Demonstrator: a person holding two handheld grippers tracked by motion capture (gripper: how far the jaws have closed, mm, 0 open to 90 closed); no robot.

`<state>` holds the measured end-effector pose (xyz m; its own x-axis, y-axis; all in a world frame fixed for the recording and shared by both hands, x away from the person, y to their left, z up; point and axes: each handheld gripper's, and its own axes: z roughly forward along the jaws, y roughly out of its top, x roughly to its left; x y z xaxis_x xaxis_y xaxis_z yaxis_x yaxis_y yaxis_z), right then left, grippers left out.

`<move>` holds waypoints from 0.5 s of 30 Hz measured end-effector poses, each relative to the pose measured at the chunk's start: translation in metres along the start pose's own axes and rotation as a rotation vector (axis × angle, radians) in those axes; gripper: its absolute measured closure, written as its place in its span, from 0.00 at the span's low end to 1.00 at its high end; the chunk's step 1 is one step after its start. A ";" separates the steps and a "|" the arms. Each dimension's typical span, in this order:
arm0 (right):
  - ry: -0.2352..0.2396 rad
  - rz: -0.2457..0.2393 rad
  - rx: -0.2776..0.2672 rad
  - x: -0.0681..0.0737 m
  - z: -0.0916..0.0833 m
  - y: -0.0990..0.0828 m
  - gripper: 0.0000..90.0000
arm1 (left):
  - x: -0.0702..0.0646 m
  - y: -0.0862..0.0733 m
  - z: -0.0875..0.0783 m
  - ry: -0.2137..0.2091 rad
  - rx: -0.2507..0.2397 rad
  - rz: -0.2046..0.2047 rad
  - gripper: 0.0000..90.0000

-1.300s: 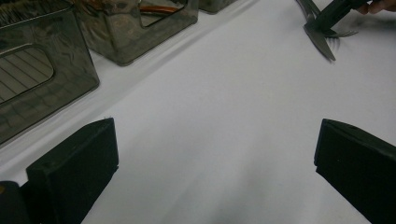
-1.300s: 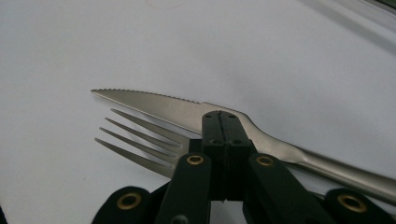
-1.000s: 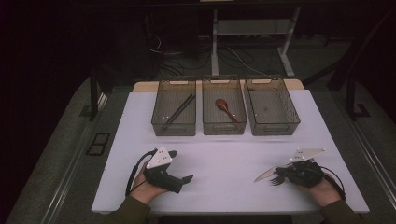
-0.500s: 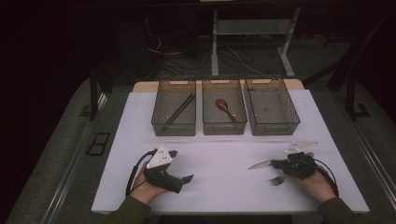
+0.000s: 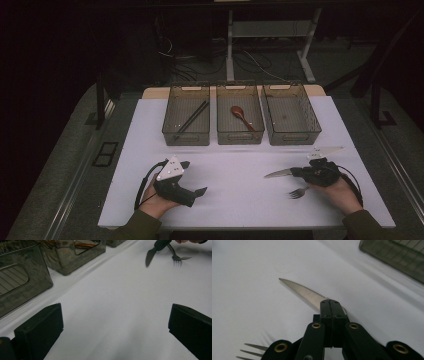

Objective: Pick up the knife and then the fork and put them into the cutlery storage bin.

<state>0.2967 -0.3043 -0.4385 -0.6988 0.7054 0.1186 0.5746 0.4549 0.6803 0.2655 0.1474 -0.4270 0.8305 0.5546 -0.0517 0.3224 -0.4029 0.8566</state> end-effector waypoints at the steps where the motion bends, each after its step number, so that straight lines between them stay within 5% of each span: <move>1: 0.004 0.005 -0.003 -0.001 -0.002 0.001 0.95 | 0.000 0.000 0.000 0.000 0.000 0.000 0.00; 7: -0.010 -0.032 0.000 -0.010 -0.019 0.011 0.80 | 0.000 0.000 0.000 0.000 0.000 -0.002 0.00; 9: 0.015 -0.063 0.036 -0.013 -0.023 0.016 0.74 | 0.000 0.000 0.000 -0.001 -0.001 -0.002 0.00; 15: -0.005 -0.162 0.157 -0.020 -0.029 0.032 0.66 | 0.000 0.000 0.000 -0.003 -0.001 -0.006 0.00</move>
<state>0.3168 -0.3195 -0.3982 -0.7853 0.6189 0.0134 0.5148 0.6408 0.5696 0.2657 0.1474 -0.4274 0.8297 0.5551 -0.0584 0.3271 -0.3988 0.8567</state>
